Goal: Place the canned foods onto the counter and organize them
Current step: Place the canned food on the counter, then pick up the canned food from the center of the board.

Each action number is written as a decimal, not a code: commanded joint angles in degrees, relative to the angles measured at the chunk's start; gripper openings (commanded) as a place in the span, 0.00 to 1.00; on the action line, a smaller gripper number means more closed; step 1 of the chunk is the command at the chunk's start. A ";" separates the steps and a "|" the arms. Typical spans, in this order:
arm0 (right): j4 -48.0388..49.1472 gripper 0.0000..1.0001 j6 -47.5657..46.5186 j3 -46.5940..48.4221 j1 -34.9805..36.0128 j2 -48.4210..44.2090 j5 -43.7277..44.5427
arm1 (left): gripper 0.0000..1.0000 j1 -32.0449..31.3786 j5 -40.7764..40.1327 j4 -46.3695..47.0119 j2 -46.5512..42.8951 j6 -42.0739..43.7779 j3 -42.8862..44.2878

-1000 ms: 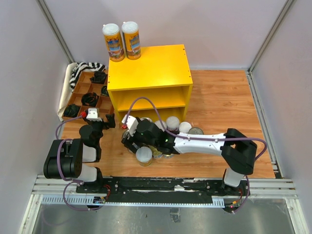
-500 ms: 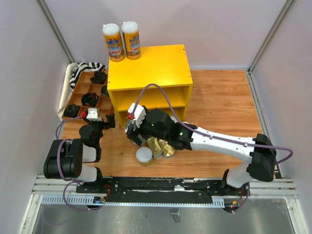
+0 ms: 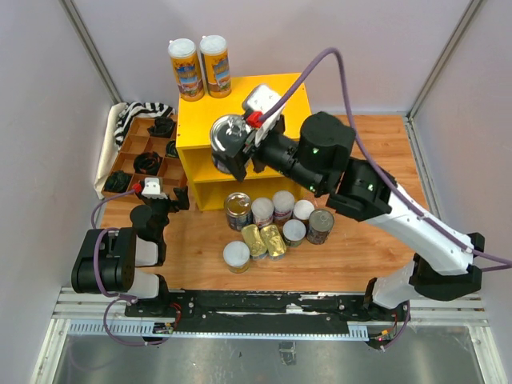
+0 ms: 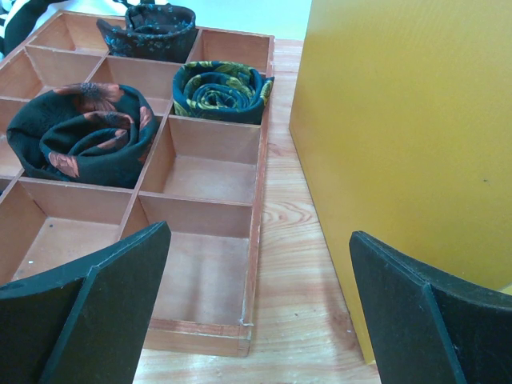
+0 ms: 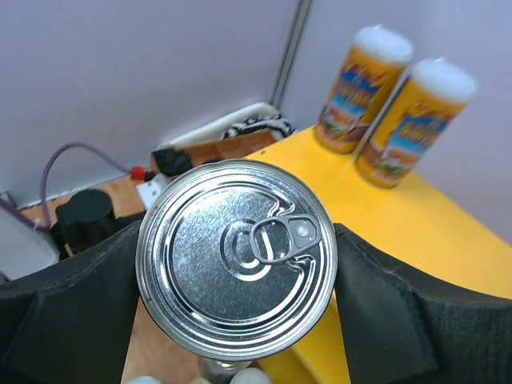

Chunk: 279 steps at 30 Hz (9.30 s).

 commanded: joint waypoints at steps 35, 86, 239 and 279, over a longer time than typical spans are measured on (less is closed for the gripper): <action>0.97 0.98 9.00 24.64 -36.23 18.89 -23.30 | 1.00 -0.30 0.34 0.91 0.43 0.69 0.61; 15.90 0.58 11.95 7.07 -40.19 21.09 -33.16 | 1.00 -0.34 0.32 0.92 0.44 0.72 0.64; 38.91 0.98 7.40 -54.96 -11.72 8.94 -9.90 | 1.00 -0.30 0.34 0.92 0.36 0.74 0.64; 28.52 0.50 5.28 -46.14 -9.08 16.93 -11.74 | 1.00 -0.33 0.34 0.92 0.37 0.74 0.63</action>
